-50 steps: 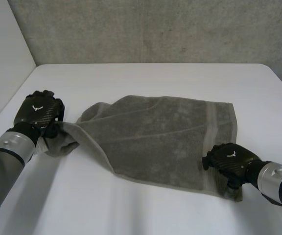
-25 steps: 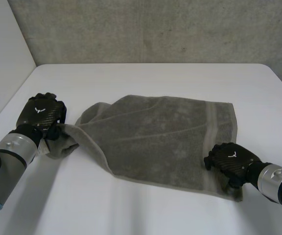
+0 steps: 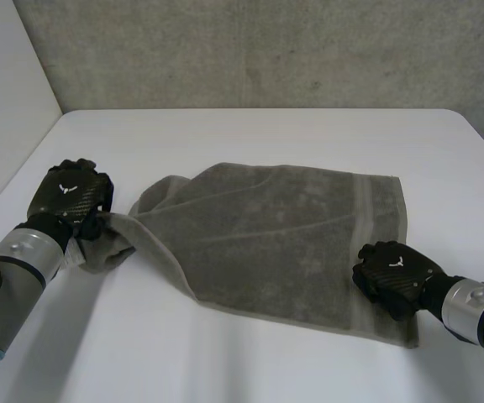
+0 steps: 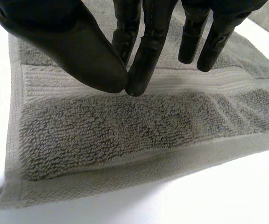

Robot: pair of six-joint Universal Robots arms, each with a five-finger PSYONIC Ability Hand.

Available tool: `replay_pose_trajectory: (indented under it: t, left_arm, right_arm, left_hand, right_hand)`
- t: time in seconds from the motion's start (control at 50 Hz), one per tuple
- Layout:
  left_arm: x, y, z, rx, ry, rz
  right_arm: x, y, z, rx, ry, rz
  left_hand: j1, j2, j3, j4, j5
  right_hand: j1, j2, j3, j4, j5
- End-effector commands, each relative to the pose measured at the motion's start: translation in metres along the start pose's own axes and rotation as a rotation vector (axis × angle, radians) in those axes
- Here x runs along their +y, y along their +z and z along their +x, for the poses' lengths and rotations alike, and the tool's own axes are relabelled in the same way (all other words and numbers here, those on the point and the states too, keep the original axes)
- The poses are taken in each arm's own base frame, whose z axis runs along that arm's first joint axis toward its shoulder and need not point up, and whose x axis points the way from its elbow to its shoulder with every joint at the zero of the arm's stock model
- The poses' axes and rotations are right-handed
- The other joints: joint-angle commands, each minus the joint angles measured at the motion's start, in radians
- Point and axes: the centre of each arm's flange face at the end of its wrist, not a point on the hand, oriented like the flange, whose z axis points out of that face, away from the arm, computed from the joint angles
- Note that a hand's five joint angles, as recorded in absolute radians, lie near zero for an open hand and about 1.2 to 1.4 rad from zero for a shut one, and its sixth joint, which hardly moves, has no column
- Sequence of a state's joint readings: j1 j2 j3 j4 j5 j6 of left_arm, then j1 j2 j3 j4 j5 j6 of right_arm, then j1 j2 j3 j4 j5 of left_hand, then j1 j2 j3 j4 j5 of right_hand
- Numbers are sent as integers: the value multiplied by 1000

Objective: Fold the towel.

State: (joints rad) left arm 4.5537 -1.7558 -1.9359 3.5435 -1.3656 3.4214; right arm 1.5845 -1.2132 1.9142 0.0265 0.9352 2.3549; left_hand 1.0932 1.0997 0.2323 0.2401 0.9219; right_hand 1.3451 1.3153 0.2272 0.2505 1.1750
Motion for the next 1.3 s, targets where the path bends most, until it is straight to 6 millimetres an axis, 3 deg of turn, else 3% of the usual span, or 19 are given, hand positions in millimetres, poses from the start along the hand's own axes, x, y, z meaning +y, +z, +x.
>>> replay_pose_trajectory:
  t: [0.02,0.1,0.24,0.26,0.28,0.3,0.38,0.42,0.5,0.68,0.98,1.3]
  left_arm:
    - [-1,0,0,0,-6,3]
    - [-2,-1,3,6,-5,5]
    - [-5,-3,5,12,-4,13]
    - [-5,-3,5,12,-4,13]
    - [-5,-3,5,12,-3,13]
    - [-5,-3,5,12,-3,13]
    - [-5,-3,6,14,-3,12]
    - [-4,-3,6,14,-4,9]
    - [-3,-4,9,23,-4,6]
    - [-3,-4,11,26,-3,6]
    - [1,-3,12,31,-5,-4]
    - [0,-3,12,31,-5,-4]
  right_arm:
    - [-14,-4,14,36,3,49]
    - [-37,-16,25,65,56,105]
    - [-52,-25,22,8,106,167]
    - [-55,-27,21,-21,89,194]
    - [-55,-27,21,-21,89,194]
    - [-56,-28,24,-44,60,223]
    - [-54,-35,39,-59,-2,262]
    - [-43,-39,55,-79,-2,242]
    - [-33,-35,55,-138,-2,180]
    - [-3,-46,50,-240,-107,47]
    - [-3,-47,50,-240,-50,74]
    - [13,-37,44,-237,-70,68]
  left_hand:
    - [-14,-20,-58,-66,-17]
    - [-20,-26,-58,-66,-23]
    - [-34,-41,-58,-66,-37]
    - [-34,-41,-58,-66,-37]
    - [-34,-41,-58,-66,-37]
    - [-40,-46,-58,-66,-43]
    - [-61,-67,-58,-66,-64]
    - [-61,-67,-58,-66,-64]
    - [-69,-76,-58,-66,-73]
    - [-72,-79,-58,-66,-75]
    - [-72,-79,-58,-66,-76]
    - [-72,-79,-58,-66,-76]
  right_hand:
    - [51,81,-53,-76,47]
    - [51,81,-53,-76,47]
    - [51,81,-53,-76,47]
    - [-253,-223,-53,-76,-257]
    - [-256,-226,-53,-76,-260]
    - [-547,-517,-53,-76,-551]
    - [-688,-658,-53,-76,-692]
    - [-781,-751,-53,-76,-786]
    - [-799,-769,-53,-76,-804]
    - [-796,-766,-53,-76,-801]
    - [-773,-743,-53,-76,-777]
    - [-711,-681,-53,-76,-716]
